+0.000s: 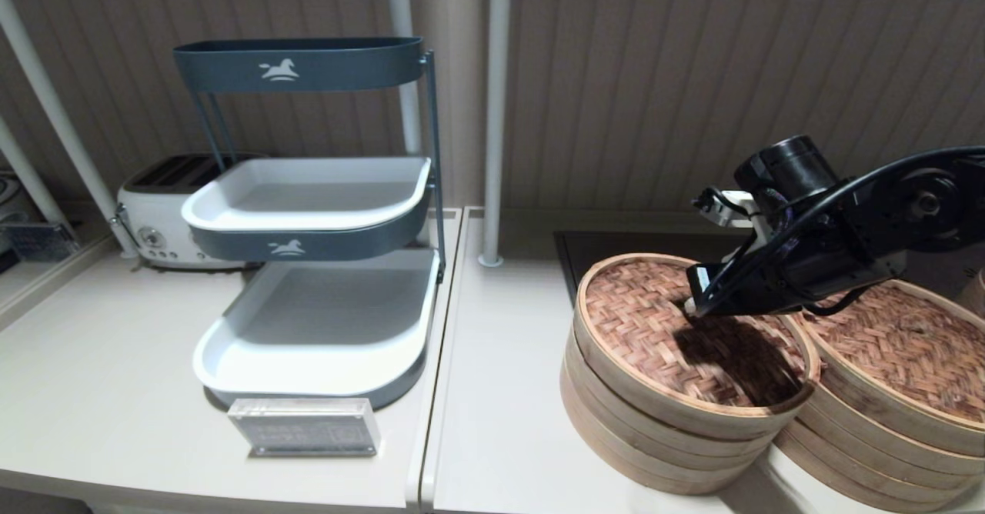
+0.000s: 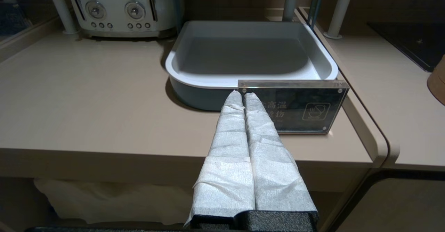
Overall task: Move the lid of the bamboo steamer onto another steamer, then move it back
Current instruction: Put the steamer
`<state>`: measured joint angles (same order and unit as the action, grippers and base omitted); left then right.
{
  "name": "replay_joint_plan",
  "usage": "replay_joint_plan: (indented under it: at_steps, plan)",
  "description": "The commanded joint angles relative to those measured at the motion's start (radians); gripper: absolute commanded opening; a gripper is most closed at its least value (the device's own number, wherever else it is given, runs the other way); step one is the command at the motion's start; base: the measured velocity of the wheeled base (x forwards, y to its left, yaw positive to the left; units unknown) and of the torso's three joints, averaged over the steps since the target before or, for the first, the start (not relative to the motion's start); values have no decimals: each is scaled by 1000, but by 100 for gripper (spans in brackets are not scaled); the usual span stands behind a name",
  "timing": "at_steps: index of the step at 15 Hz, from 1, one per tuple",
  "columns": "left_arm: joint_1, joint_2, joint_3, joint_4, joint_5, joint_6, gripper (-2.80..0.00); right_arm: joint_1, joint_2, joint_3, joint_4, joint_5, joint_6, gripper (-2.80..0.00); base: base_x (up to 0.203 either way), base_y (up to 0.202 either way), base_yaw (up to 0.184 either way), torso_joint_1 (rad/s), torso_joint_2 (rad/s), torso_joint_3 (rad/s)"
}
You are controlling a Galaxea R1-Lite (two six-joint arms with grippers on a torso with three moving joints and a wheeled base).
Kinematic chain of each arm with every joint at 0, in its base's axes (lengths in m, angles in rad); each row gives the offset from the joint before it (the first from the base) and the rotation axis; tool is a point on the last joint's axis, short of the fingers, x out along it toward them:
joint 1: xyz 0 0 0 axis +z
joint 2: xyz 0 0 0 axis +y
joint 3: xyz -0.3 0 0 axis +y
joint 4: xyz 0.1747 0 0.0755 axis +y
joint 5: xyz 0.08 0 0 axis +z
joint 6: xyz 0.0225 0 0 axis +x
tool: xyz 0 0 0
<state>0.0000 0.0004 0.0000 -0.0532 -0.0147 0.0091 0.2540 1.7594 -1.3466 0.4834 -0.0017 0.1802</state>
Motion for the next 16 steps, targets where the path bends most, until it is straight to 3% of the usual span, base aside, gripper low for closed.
replay_joint_plan:
  at_steps: [1,16]
  plan:
    - [0,-3,28,0,1,1,-280,2,-2,3,-5,0,1,-280,0,0,0,0,0,0]
    - [0,-2,28,0,0,1,-280,-6,20,2,-42,-23,-1,-280,0,0,0,0,0,0]
